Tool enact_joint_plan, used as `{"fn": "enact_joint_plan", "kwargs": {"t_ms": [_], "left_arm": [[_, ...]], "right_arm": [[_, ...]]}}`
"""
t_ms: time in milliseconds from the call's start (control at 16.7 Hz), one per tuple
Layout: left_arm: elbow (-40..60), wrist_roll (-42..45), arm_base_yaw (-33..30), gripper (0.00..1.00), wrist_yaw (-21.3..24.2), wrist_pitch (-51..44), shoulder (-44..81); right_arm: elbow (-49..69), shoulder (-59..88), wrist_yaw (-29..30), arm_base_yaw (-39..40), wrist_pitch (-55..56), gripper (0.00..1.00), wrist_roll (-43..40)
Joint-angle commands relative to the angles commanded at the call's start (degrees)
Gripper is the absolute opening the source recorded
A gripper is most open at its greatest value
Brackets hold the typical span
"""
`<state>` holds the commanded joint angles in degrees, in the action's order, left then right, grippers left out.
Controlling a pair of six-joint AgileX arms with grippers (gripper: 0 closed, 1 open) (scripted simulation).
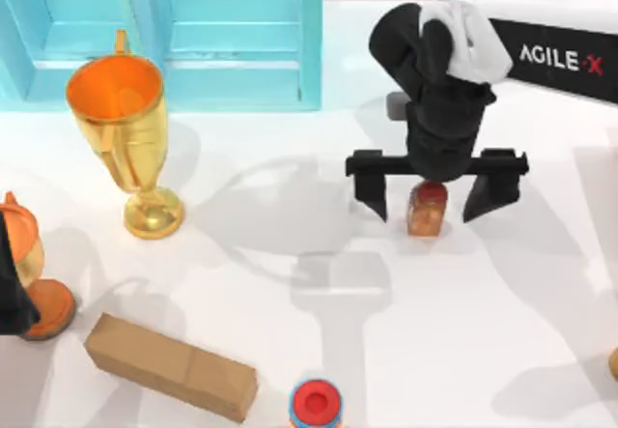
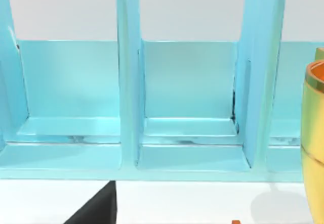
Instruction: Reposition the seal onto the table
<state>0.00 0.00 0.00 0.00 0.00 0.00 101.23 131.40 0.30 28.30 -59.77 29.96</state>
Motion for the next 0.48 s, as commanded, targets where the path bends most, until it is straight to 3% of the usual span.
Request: {"fn": "enact_joint_plan", "kwargs": {"t_ms": [480], "left_arm": [[0.0,0.0,0.0,1.00,0.0,0.0,0.0]], "right_arm": [[2.2,0.8,0.0,0.0,-2.2,1.00,0.2]]}}
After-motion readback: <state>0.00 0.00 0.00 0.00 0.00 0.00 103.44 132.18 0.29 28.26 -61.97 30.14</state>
